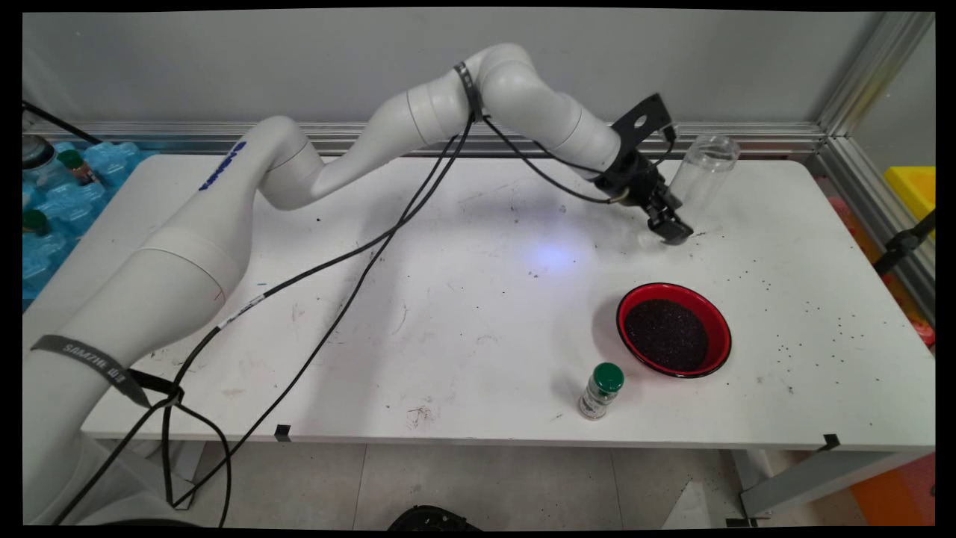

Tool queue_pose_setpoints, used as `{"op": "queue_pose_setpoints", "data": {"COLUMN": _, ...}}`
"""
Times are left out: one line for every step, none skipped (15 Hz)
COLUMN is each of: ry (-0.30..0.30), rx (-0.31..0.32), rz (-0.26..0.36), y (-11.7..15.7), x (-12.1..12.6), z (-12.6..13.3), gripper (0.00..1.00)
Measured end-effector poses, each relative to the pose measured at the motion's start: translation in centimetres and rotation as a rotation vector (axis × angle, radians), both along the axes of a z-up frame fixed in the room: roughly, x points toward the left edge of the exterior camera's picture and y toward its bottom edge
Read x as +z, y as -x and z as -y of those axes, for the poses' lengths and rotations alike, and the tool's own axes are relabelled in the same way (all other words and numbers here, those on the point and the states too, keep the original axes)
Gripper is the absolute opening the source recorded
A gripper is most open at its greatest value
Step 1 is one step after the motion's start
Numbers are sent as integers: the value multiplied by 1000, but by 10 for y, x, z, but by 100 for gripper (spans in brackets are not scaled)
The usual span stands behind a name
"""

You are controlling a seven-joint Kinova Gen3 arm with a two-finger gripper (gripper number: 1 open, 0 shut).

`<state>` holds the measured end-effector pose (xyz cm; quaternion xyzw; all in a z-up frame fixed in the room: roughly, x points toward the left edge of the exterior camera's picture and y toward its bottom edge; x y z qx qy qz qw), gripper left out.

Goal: Place the picked object on the table

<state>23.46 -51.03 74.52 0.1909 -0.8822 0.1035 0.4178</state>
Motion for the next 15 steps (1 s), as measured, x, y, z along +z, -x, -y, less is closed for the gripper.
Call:
{"op": "queue_pose_setpoints", "data": {"ry": -9, "rx": 4, "rz": -1, "y": -1, "x": -5, "z": -1, "gripper": 0}}
{"op": "queue_pose_setpoints", "data": {"ry": -17, "rx": 7, "rz": -1, "y": -2, "x": -9, "z": -2, "gripper": 0}}
{"op": "queue_pose_setpoints", "data": {"ry": -23, "rx": 9, "rz": -2, "y": -3, "x": -12, "z": -3, "gripper": 0}}
{"op": "queue_pose_setpoints", "data": {"ry": -32, "rx": 11, "rz": -3, "y": -4, "x": -17, "z": -5, "gripper": 0}}
{"op": "queue_pose_setpoints", "data": {"ry": -39, "rx": 12, "rz": -4, "y": -5, "x": -21, "z": -6, "gripper": 0}}
{"op": "queue_pose_setpoints", "data": {"ry": -43, "rx": 12, "rz": -5, "y": -5, "x": -23, "z": -6, "gripper": 0}}
{"op": "queue_pose_setpoints", "data": {"ry": -49, "rx": 13, "rz": -6, "y": -6, "x": -26, "z": -8, "gripper": 0}}
{"op": "queue_pose_setpoints", "data": {"ry": -52, "rx": 13, "rz": -7, "y": -7, "x": -28, "z": -8, "gripper": 0}}
{"op": "queue_pose_setpoints", "data": {"ry": -57, "rx": 13, "rz": -9, "y": -7, "x": -31, "z": -9, "gripper": 0}}
{"op": "queue_pose_setpoints", "data": {"ry": -62, "rx": 12, "rz": -12, "y": -8, "x": -34, "z": -11, "gripper": 0}}
{"op": "queue_pose_setpoints", "data": {"ry": -66, "rx": 10, "rz": -14, "y": -9, "x": -36, "z": -12, "gripper": 0}}
{"op": "queue_pose_setpoints", "data": {"ry": -69, "rx": 8, "rz": -17, "y": -9, "x": -37, "z": -13, "gripper": 100}}
{"op": "queue_pose_setpoints", "data": {"ry": -71, "rx": 6, "rz": -19, "y": -10, "x": -38, "z": -14, "gripper": 100}}
{"op": "queue_pose_setpoints", "data": {"ry": -73, "rx": 4, "rz": -21, "y": -10, "x": -39, "z": -15, "gripper": 100}}
{"op": "queue_pose_setpoints", "data": {"ry": -73, "rx": 3, "rz": -22, "y": -11, "x": -40, "z": -16, "gripper": 100}}
